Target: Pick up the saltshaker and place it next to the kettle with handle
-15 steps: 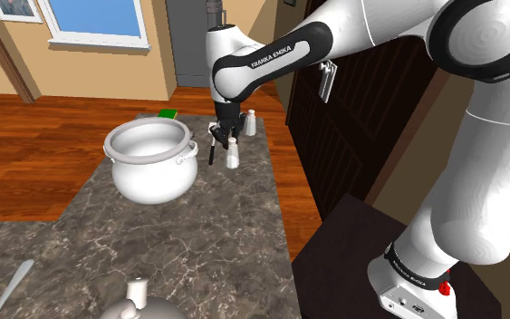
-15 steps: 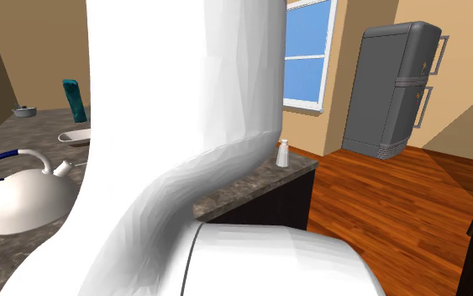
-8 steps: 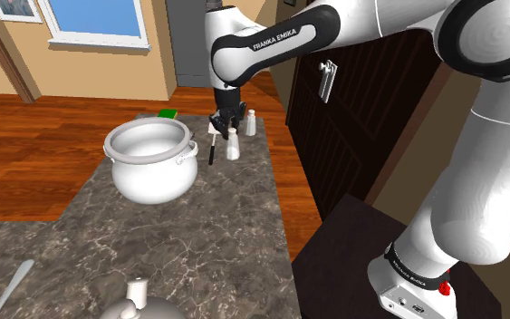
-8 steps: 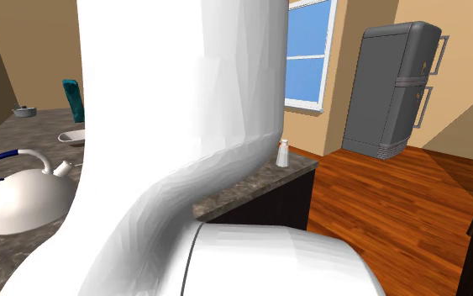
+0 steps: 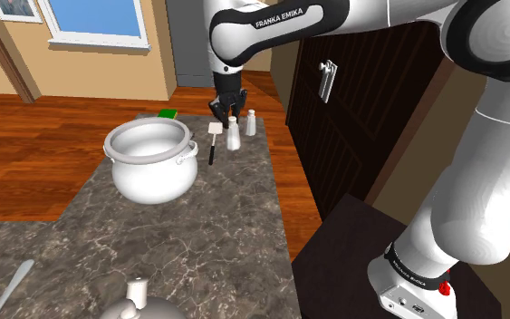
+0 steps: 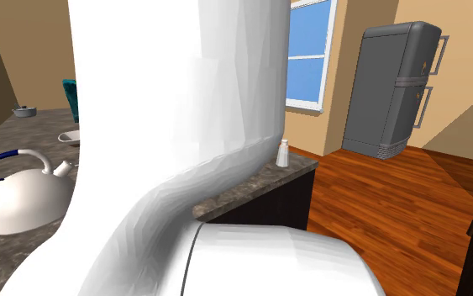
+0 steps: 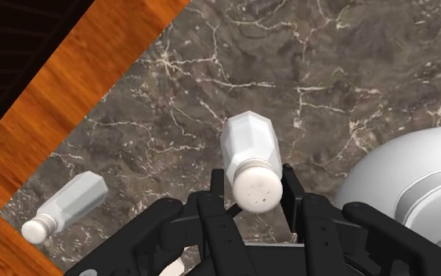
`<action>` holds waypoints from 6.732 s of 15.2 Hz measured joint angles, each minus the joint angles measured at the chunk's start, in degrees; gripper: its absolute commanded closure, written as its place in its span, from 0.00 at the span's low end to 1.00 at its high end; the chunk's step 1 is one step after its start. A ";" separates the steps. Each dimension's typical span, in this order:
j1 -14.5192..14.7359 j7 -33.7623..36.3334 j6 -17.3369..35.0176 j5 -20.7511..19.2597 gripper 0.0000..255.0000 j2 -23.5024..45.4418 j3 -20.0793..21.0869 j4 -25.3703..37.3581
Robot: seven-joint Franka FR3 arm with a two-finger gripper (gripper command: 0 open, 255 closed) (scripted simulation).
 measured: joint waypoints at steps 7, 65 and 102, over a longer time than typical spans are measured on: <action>0.12 -0.39 -5.29 0.23 1.00 -0.59 0.11 4.72; 18.59 38.41 -23.19 10.47 1.00 -24.38 22.95 -2.23; 26.19 61.30 -7.50 8.67 1.00 -14.60 38.02 -9.47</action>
